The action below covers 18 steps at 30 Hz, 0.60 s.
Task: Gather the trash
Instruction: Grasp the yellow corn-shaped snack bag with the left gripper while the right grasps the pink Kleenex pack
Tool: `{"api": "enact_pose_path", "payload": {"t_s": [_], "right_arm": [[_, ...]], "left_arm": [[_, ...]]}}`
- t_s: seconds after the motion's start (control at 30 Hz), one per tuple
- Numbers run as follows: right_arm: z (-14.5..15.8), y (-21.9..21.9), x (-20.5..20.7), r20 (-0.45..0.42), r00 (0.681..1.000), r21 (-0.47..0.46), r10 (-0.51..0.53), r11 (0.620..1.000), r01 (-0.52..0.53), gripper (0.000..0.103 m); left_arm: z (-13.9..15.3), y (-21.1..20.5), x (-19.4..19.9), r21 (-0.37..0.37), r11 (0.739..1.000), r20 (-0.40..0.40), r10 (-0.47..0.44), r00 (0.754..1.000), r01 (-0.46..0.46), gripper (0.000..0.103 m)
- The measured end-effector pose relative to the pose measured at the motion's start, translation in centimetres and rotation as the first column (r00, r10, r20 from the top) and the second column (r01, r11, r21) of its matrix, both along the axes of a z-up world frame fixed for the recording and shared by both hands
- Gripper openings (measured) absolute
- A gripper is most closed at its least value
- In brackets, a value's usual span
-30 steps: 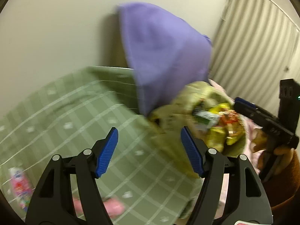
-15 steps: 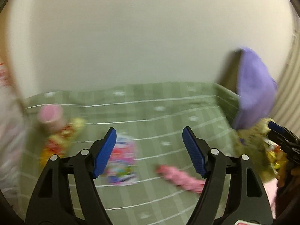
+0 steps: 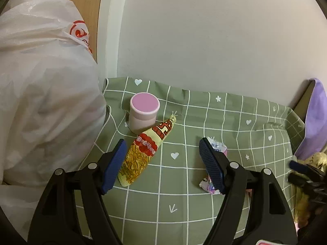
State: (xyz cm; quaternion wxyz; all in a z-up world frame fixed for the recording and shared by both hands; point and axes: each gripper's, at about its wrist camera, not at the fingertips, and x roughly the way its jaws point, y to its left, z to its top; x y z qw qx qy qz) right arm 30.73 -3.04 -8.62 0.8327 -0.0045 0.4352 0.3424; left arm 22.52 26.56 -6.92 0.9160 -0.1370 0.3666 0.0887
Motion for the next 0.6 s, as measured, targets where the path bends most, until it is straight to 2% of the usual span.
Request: {"api": "enact_pose_path", "payload": {"t_s": [0.17, 0.3, 0.4, 0.47, 0.53, 0.6], "right_arm": [[-3.0, 6.2, 1.8, -0.067, 0.996, -0.015, 0.059, 0.998, -0.060, 0.060], [-5.4, 9.6, 4.2, -0.093, 0.995, -0.012, 0.034, 0.999, -0.035, 0.060], [-7.2, 11.6, 5.5, -0.121, 0.993, -0.043, -0.002, 0.999, -0.003, 0.058], [-7.2, 12.8, 5.4, -0.076, 0.997, -0.064, -0.004, 0.998, -0.001, 0.057], [-7.2, 14.4, 4.8, -0.015, 1.000, -0.134, 0.020, 0.991, -0.022, 0.057], [-7.2, 15.8, 3.5, 0.050, 0.996, -0.209, 0.078, 0.976, -0.066, 0.045]], "left_arm": [[-0.1, 0.1, -1.9, -0.005, 1.000, 0.014, 0.013, 1.000, -0.013, 0.069], [0.2, 0.6, -3.5, -0.042, 0.999, 0.020, 0.016, 1.000, -0.015, 0.069], [0.3, 0.2, -4.4, -0.016, 1.000, 0.018, -0.014, 1.000, 0.014, 0.069], [0.3, -0.1, -4.7, 0.010, 1.000, 0.010, -0.026, 1.000, 0.025, 0.069], [0.0, -0.1, -4.8, 0.007, 0.999, 0.003, -0.032, 0.999, 0.032, 0.070], [-0.1, -0.1, -4.5, -0.003, 0.999, 0.000, -0.040, 0.999, 0.040, 0.070]]}}
